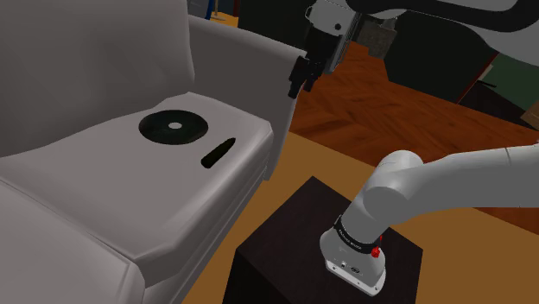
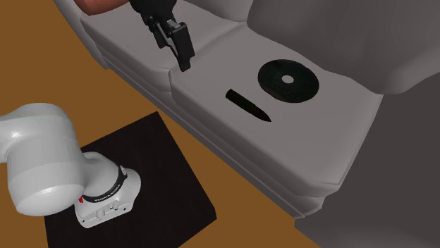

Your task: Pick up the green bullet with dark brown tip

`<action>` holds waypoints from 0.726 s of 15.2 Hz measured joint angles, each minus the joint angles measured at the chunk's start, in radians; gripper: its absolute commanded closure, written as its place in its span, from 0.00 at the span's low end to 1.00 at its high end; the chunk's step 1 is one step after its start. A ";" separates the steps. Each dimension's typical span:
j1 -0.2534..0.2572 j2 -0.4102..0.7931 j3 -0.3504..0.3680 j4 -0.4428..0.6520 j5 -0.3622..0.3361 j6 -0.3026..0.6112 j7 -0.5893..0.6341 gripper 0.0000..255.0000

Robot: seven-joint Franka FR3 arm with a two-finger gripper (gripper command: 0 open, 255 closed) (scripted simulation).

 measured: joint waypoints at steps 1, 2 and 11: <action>0.000 0.000 0.000 0.000 0.000 0.000 0.000 0.00; -0.004 0.010 0.009 -0.006 0.005 0.014 0.020 0.00; -0.080 0.276 0.146 -0.004 0.061 0.246 0.372 0.00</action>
